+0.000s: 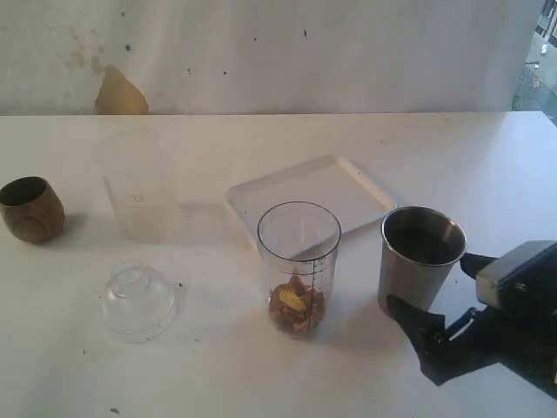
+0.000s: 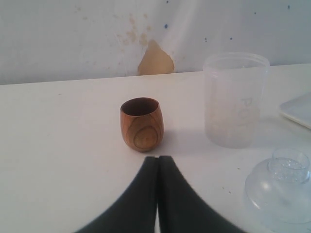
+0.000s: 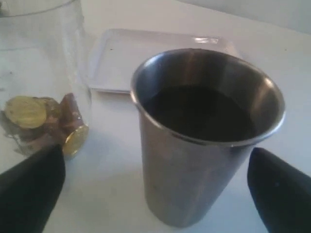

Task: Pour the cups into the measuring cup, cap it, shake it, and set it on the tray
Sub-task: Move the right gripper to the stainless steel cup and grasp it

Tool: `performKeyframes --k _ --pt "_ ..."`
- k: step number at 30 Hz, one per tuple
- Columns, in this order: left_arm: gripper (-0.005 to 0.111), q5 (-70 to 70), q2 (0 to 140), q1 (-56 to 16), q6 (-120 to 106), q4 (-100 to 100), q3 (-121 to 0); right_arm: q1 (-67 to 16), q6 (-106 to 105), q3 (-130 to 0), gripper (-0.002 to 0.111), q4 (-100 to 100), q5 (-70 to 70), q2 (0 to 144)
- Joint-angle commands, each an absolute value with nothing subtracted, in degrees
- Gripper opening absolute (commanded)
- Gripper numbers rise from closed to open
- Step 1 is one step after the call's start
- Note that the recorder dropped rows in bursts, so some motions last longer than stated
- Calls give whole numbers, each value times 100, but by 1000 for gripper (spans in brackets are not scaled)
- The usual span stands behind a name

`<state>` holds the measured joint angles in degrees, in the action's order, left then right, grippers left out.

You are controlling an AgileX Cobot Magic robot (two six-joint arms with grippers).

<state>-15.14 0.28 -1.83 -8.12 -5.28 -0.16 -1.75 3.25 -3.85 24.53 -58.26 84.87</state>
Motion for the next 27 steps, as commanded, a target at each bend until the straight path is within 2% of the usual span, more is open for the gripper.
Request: performKeyframes --k 1,10,20,24,27 --pt "0 -1457 0 -181 -819 -510 0 -181 -62 -736 93 2295 -6378 9325" --pt "0 -1457 0 -181 -819 -510 0 -181 -199 -1431 93 2244 -6877 10609" --pt "0 -1457 0 -181 -819 -510 0 -181 -170 -1638 92 2101 -6996 10954" --pt "0 -1457 0 -181 -819 -510 0 -181 -125 -1685 78 2101 -6996 10976" --pt "0 -1457 0 -181 -819 -510 0 -181 -76 -1685 61 2101 -6996 10976"
